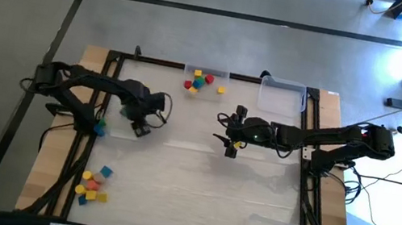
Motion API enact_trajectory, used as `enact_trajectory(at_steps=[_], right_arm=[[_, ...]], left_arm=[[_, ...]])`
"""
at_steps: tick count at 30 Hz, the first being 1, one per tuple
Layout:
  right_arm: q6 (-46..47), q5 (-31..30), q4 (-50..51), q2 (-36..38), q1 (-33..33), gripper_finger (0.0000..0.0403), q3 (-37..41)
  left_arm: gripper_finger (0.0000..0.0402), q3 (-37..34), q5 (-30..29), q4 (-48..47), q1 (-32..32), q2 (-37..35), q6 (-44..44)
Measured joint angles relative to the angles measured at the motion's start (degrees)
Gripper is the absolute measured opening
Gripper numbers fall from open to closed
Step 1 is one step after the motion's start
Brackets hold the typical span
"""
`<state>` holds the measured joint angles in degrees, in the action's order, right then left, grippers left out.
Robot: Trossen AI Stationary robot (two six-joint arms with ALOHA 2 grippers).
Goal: Sort blocks by size
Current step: Adjust the yellow triangle block, then put the square blue block into the top left transparent bin
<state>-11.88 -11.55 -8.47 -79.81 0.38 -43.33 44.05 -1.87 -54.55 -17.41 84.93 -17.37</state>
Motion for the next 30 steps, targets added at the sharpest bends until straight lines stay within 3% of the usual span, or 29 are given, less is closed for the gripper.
enact_trajectory(at_steps=[8, 14, 30], right_arm=[[0.13, 0.02, 0.55, 0.00, 0.00, 0.0250, 0.00], [0.22, 0.02, 0.91, 0.00, 0.01, 0.0250, 0.00], [0.04, 0.01, 0.98, 0.00, 0.02, 0.0250, 0.00]], left_arm=[[0.0137, -0.76, 0.02, 14.25, 2.47, 1.20, 1.38], [0.0143, -0.79, 0.23, 17.60, 2.71, 1.18, 1.97], [0.0210, -0.27, 0.42, 20.52, 2.69, 0.89, 6.84]])
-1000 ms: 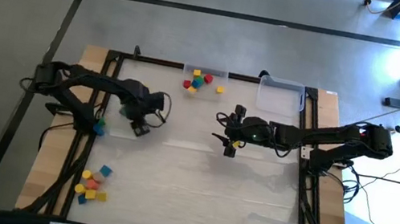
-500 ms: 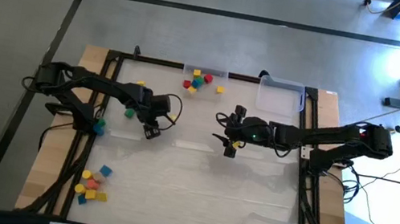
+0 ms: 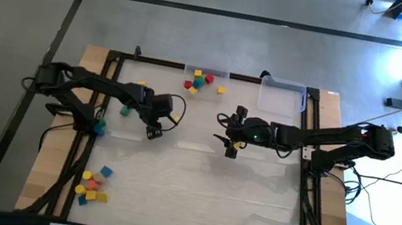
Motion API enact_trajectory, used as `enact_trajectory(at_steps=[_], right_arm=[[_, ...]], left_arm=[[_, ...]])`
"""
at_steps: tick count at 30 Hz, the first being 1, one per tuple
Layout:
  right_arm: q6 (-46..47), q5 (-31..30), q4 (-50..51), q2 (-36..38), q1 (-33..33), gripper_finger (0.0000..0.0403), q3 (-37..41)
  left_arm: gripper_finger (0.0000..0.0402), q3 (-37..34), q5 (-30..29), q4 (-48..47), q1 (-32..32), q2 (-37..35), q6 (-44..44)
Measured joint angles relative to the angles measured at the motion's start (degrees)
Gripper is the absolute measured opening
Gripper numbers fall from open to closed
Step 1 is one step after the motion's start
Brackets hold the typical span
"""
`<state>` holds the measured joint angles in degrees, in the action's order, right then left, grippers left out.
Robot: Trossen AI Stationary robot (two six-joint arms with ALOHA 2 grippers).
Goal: Sort blocks by size
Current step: Put the square blue block into the top left transparent bin
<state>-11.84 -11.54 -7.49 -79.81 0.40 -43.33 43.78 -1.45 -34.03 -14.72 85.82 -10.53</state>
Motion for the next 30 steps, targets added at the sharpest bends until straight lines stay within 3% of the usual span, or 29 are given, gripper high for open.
enact_trajectory(at_steps=[5, 11, 19, 30], right_arm=[[-0.02, -0.01, -0.04, 0.00, -0.02, 0.0250, 0.00], [-0.02, -0.01, -0.07, 0.00, 0.00, 0.0250, 0.00], [0.26, -0.01, -0.54, 0.00, -0.02, 0.0250, 0.00], [1.25, 0.54, -0.54, 0.00, 0.00, 0.0250, 0.00]], left_arm=[[0.0216, 2.75, -0.07, -4.15, 0.00, -3.44, 0.61], [0.0215, 5.08, -0.23, -11.80, 0.09, -13.22, -1.70], [0.0210, 4.29, -0.09, -21.91, 2.37, -24.60, -15.04], [0.0210, -2.70, 14.78, -31.30, 11.83, -25.13, -34.84]])
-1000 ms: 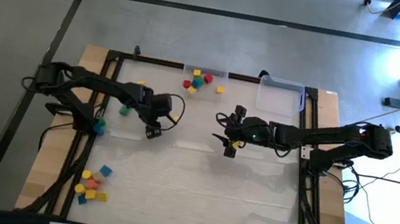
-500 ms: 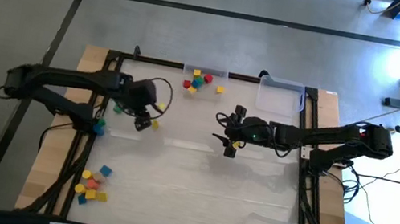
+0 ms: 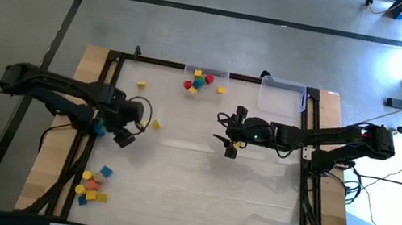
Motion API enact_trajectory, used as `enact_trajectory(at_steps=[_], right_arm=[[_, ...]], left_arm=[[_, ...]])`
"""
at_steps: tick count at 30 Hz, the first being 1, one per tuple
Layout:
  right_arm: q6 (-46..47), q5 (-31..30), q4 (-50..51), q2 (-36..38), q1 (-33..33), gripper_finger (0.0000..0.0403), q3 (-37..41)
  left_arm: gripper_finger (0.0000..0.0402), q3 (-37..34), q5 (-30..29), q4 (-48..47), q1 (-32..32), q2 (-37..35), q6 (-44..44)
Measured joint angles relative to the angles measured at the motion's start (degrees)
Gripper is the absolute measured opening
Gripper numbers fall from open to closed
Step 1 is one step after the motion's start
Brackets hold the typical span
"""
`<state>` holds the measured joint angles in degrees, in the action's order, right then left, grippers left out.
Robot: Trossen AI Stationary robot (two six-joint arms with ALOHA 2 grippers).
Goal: Sort blocks by size
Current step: Put the square blue block into the top left transparent bin
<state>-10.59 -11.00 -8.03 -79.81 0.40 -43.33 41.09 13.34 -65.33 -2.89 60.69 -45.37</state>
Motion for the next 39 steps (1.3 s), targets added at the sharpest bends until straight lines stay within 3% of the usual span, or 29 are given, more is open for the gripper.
enact_trajectory(at_steps=[11, 23, 29, 39], right_arm=[[-0.35, 0.02, -1.82, 0.00, -0.01, 0.0250, 0.00], [-0.24, 0.04, -1.28, 0.00, -0.01, 0.0250, 0.00], [-0.24, 0.07, -1.33, 0.00, -0.02, 0.0250, 0.00], [-0.20, 0.08, -1.36, 0.00, -0.02, 0.0250, 0.00]], left_arm=[[0.0210, -0.29, 1.89, 6.28, 13.07, 0.69, -9.78], [0.0210, -0.30, 1.12, 7.89, 27.58, 7.21, -34.33], [0.0210, -0.31, 1.35, 9.07, 31.76, 10.90, -44.19], [0.0210, -0.29, 2.09, 14.81, 35.90, 15.40, -50.36]])
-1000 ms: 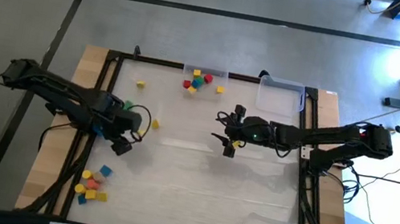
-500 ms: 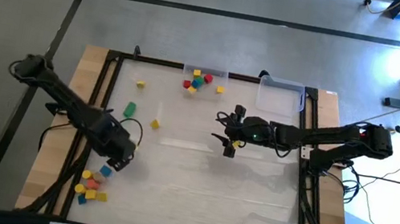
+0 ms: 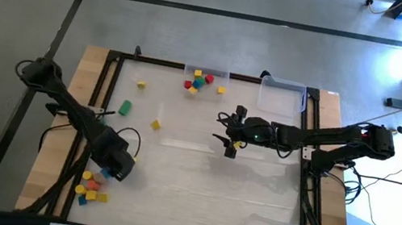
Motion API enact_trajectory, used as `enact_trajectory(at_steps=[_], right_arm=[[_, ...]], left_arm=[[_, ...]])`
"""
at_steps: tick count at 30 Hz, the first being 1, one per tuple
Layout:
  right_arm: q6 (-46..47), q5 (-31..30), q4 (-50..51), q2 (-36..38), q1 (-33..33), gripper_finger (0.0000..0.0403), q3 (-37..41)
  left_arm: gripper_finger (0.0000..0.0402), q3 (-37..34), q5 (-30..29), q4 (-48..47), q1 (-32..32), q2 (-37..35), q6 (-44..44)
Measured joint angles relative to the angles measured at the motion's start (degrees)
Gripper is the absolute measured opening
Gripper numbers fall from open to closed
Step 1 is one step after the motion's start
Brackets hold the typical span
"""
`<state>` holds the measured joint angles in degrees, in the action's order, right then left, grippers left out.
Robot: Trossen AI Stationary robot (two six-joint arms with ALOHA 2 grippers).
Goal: Sort blocks by size
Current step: Put the square blue block into the top left transparent bin
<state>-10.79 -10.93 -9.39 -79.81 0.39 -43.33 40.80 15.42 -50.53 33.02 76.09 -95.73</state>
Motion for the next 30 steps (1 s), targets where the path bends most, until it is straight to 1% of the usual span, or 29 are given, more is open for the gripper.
enact_trajectory(at_steps=[7, 19, 21, 24, 27, 30], right_arm=[[0.00, 0.01, 0.00, 0.00, 0.02, 0.0250, 0.00], [0.00, 0.03, 0.05, 0.00, -0.01, 0.0250, 0.00], [0.00, 0.03, 0.22, 0.00, -0.01, 0.0250, 0.00], [0.00, 0.03, 0.85, 0.00, -0.01, 0.0250, 0.00], [0.00, 0.03, 0.89, 0.00, 0.01, 0.0250, 0.00], [-0.02, 0.03, 0.39, 0.00, -0.01, 0.0250, 0.00]], left_arm=[[0.0210, 0.00, 0.08, 0.18, 0.37, 3.32, 0.35], [0.0210, -0.20, 0.07, 0.35, 0.35, 7.34, 3.98], [0.0210, -0.90, 0.10, 1.51, 0.34, 7.83, 4.36], [0.0209, -2.90, 1.10, 5.87, 0.31, 7.93, 4.31], [0.0195, -4.06, 1.77, 7.63, 0.26, 7.77, 4.18], [0.0166, -4.35, 1.86, 7.82, 0.05, 7.79, 4.60]])
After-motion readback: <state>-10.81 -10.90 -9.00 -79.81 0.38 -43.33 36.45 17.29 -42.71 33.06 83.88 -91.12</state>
